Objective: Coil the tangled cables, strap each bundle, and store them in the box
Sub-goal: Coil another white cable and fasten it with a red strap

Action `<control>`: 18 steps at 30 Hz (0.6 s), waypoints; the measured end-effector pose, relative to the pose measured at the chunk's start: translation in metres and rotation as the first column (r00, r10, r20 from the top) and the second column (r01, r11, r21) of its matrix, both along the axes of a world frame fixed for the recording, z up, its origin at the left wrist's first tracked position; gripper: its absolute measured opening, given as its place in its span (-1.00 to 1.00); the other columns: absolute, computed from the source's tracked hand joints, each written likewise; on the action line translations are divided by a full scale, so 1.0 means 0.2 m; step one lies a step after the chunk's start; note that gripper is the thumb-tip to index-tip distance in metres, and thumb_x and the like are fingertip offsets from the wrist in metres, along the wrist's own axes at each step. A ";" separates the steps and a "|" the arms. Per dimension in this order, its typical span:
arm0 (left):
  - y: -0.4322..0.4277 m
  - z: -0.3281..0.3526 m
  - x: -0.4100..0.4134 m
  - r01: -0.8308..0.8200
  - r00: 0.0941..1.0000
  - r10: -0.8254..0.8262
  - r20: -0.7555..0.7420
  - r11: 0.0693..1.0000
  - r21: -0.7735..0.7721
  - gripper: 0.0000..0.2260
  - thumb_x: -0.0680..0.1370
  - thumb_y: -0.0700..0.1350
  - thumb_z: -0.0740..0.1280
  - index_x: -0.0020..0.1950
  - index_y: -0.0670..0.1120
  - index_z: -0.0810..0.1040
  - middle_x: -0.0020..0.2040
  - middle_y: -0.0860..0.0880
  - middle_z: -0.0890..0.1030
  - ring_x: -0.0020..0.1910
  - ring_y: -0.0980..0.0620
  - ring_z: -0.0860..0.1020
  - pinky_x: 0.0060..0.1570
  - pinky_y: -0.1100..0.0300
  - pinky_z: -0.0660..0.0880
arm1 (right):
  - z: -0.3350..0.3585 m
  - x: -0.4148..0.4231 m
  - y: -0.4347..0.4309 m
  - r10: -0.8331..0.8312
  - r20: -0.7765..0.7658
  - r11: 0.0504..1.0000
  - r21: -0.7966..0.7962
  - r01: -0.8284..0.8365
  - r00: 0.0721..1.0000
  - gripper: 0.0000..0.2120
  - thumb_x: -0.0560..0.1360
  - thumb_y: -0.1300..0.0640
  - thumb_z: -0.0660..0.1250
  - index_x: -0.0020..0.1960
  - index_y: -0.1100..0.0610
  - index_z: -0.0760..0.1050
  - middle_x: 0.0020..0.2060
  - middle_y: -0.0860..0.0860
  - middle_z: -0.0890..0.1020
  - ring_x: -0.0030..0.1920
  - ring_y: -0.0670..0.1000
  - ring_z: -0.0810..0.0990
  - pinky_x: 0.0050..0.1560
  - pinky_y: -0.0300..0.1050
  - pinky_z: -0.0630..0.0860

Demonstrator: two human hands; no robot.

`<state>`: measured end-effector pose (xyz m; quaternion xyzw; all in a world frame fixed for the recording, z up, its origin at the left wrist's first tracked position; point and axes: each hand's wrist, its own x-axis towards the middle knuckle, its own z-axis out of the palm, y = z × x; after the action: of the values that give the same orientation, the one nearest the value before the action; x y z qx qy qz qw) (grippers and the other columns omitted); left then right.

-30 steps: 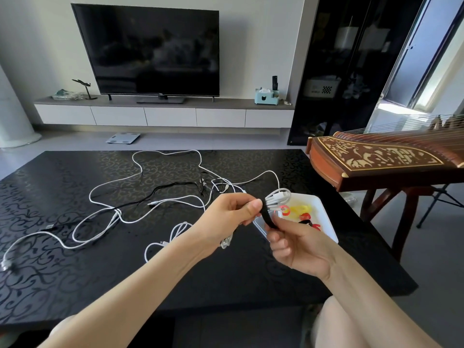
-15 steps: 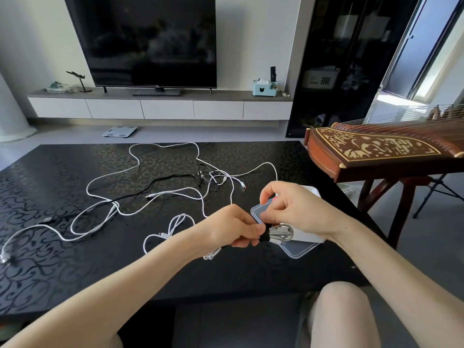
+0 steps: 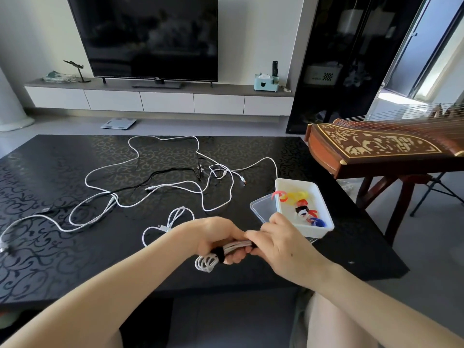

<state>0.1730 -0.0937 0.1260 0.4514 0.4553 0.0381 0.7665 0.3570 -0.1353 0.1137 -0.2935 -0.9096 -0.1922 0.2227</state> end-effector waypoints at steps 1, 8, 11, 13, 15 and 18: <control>0.02 -0.01 -0.02 0.022 0.999 -0.022 0.025 1.000 0.001 -0.63 0.65 -0.07 0.03 -0.15 -0.21 0.52 -0.14 -0.16 0.60 -0.33 0.03 0.56 -0.28 0.26 0.48 | -0.03 0.01 0.02 -0.021 -0.082 0.994 -0.108 0.012 0.996 -0.83 0.39 0.17 0.48 -0.04 0.18 0.61 -0.40 0.00 0.54 -0.34 0.02 0.42 -0.34 -0.17 0.38; 0.19 -0.13 -0.24 -0.484 0.871 0.492 -0.012 0.860 0.163 -0.55 0.66 0.05 0.03 0.01 -0.19 0.61 0.01 -0.12 0.68 -0.03 -0.09 0.64 -0.05 0.06 0.54 | -0.23 0.05 0.23 -0.806 -0.296 0.419 -0.897 0.140 0.513 -0.74 0.54 0.10 0.30 -0.30 0.14 0.54 -0.42 -0.01 0.66 -0.35 -0.09 0.64 -0.16 -0.09 0.60; 0.18 -0.21 -0.25 -0.539 0.794 0.589 -0.150 0.796 0.274 -0.71 0.64 -0.06 0.16 -0.08 -0.17 0.59 -0.12 -0.10 0.68 -0.17 -0.05 0.62 -0.19 0.13 0.53 | -0.33 0.01 0.31 -0.851 -0.176 0.345 -0.898 0.272 0.495 -0.70 0.56 0.07 0.25 -0.31 0.15 0.51 -0.37 0.07 0.66 -0.32 -0.03 0.63 -0.29 -0.18 0.52; 0.17 -0.26 -0.26 -0.578 0.720 0.670 -0.181 0.723 0.379 -0.81 0.60 -0.15 0.24 -0.17 -0.15 0.55 -0.21 -0.09 0.64 -0.29 -0.01 0.57 -0.28 0.19 0.50 | -0.37 -0.02 0.36 -0.858 -0.142 0.379 -0.824 0.421 0.494 -0.75 0.57 0.04 0.23 -0.20 0.15 0.53 -0.28 0.06 0.66 -0.29 -0.04 0.60 -0.35 -0.26 0.43; 0.15 -0.32 -0.29 -0.525 0.663 0.722 -0.199 0.638 0.564 -0.84 0.56 -0.20 0.26 -0.20 -0.12 0.56 -0.24 -0.08 0.60 -0.33 -0.03 0.52 -0.29 0.19 0.43 | -0.38 -0.02 0.40 -0.871 -0.078 0.396 -0.697 0.598 0.485 -0.75 0.59 0.02 0.19 -0.02 0.17 0.53 -0.14 0.07 0.66 -0.18 -0.01 0.61 -0.31 -0.26 0.43; 0.13 -0.39 -0.37 -0.234 0.545 0.763 -0.347 0.536 0.811 -0.83 0.53 -0.18 0.25 -0.08 -0.02 0.64 -0.14 -0.02 0.62 -0.15 -0.07 0.57 -0.20 0.20 0.38 | -0.39 -0.04 0.48 -0.854 0.148 0.376 -0.487 0.788 0.499 -0.75 0.61 0.04 0.18 0.20 0.15 0.44 0.03 0.07 0.63 0.02 0.02 0.63 -0.10 -0.21 0.57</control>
<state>0.0982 -0.0680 0.0479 0.5134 0.7670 0.2739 0.2702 0.3485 -0.0403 0.0359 -0.7635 -0.6415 -0.0180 0.0721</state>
